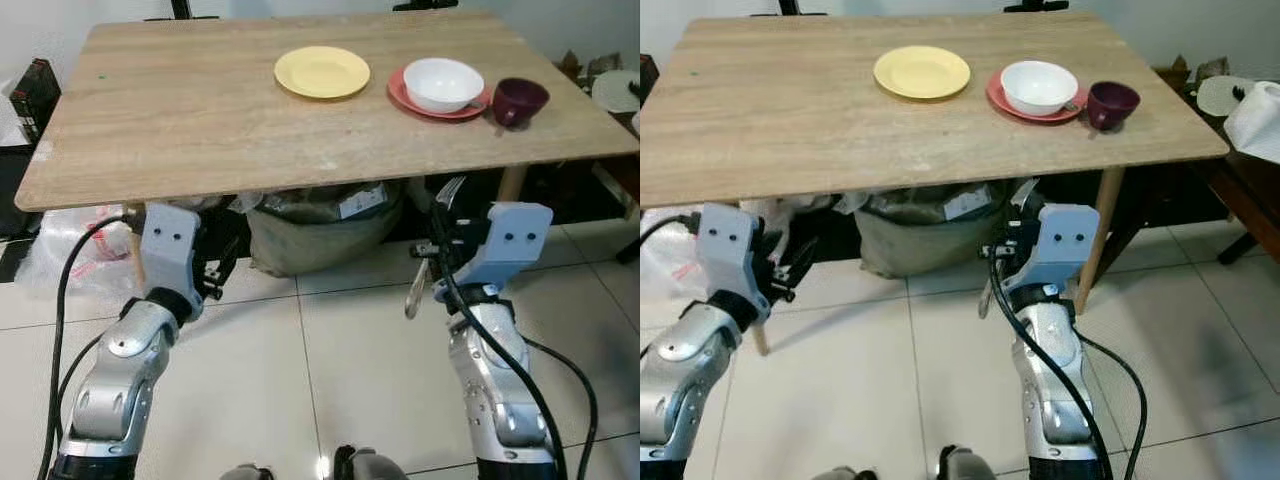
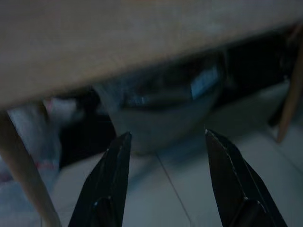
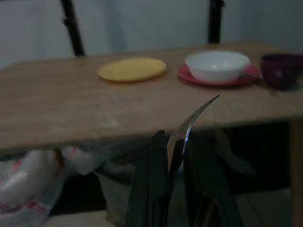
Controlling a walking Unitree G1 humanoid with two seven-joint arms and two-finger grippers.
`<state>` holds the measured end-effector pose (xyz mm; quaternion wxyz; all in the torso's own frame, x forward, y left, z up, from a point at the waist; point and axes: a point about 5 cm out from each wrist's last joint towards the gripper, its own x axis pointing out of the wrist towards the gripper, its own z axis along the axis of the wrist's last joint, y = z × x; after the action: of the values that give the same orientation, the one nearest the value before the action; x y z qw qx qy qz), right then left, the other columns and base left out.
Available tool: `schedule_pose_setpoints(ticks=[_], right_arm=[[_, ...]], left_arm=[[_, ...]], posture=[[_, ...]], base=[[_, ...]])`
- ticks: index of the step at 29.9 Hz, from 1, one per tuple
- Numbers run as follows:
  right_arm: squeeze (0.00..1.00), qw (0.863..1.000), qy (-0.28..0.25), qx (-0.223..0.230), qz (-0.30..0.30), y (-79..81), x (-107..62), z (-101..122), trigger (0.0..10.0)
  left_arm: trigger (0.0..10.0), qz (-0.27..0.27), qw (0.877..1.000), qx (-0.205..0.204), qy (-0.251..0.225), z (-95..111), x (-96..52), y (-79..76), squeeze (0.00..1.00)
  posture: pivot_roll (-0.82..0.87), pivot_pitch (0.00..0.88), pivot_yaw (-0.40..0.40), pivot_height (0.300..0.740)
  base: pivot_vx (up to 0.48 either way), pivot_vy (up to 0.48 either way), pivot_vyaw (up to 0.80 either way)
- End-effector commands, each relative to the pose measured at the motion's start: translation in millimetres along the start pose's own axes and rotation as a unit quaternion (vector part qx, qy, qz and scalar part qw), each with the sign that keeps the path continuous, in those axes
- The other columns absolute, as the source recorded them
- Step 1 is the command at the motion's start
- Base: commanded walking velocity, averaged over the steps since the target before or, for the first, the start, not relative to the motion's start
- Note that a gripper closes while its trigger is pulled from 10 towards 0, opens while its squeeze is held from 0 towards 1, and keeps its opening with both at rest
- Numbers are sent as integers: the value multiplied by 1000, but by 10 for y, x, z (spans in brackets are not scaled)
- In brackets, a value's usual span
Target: Setting the table
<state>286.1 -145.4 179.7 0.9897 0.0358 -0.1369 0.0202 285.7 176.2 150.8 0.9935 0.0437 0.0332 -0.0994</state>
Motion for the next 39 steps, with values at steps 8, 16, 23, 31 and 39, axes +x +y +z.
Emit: schedule_pose_setpoints(ticks=[8,16,23,31,39], right_arm=[[0,979,201,-35,10,-230,-443,-995,10000],[0,958,286,-8,15,-270,-690,-1369,10000],[0,953,303,-5,-1,-336,-792,-1483,10000],[0,953,303,6,-9,-382,-858,-1538,10000],[0,942,334,21,-9,-342,-993,-1682,10000]], left_arm=[[10000,14,992,21,123,-831,-166,199,0],[10000,29,982,2,186,-1239,-336,272,0],[10000,9,983,10,185,-1290,-309,199,0],[10000,-7,984,5,176,-1318,-249,173,0],[10000,6,979,2,206,-1484,-343,215,0]], posture=[[-93,87,55,740],[-97,89,36,740],[-108,93,40,740],[-114,93,46,740],[-111,89,42,740]], base=[[0,0,-501],[0,0,-722],[0,0,-800],[0,0,-800],[0,0,-800]])
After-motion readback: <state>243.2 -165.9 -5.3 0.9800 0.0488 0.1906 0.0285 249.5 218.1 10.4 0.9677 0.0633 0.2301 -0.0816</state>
